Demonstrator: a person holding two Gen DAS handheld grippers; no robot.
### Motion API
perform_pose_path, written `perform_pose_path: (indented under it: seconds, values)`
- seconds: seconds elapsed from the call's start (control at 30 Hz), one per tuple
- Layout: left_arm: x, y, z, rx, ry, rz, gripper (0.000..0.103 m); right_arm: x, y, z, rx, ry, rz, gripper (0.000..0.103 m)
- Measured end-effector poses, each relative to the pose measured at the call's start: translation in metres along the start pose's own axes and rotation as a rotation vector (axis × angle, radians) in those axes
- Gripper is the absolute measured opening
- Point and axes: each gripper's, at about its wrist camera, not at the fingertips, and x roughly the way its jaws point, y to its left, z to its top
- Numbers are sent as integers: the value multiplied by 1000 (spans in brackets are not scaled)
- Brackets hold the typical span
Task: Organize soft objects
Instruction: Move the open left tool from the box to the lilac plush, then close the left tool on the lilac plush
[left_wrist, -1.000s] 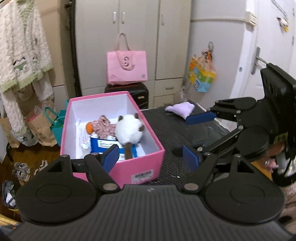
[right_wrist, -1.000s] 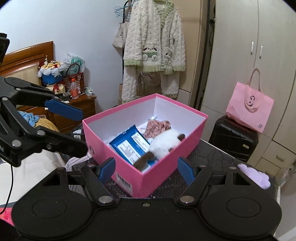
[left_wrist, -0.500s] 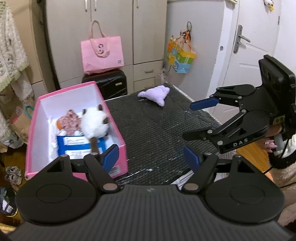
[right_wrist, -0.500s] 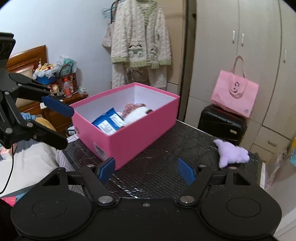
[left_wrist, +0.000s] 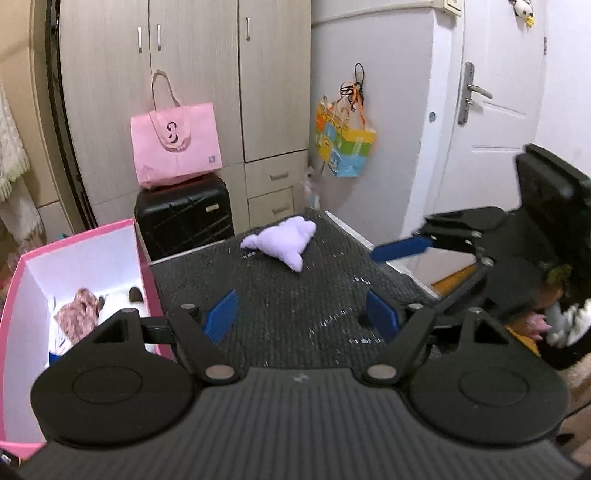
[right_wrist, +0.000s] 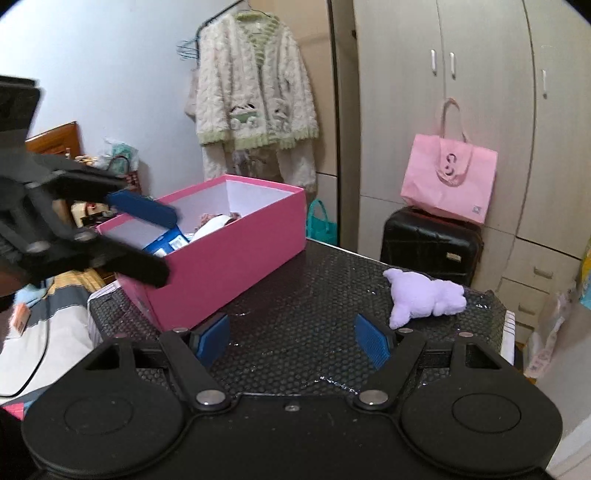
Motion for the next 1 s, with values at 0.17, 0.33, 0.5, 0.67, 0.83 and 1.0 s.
perform_pose_path:
  seconds: [0.17,0.33,0.5,0.67,0.83,1.0]
  values:
    - [29,-2,7,-41,-24,-18,76,5,-4,-10,-93,-27,-37,84]
    - [59,-1,5,-95,-46,-21,83,21,-39,-13,-37,-27,-51,84]
    - [96,-4,8,-114,-54,20,84,38,-78,-12,15,-16,-65,84]
    - [137,3,14,-174,-52,22,84,54,-106,-17,6,-19,-97,84]
    - [176,11,21,-224,-40,34,83,79,-135,-21,33,-29,-114,84]
    - [204,10,27,-261,-71,89,83,109,-160,-21,10,-2,-90,84]
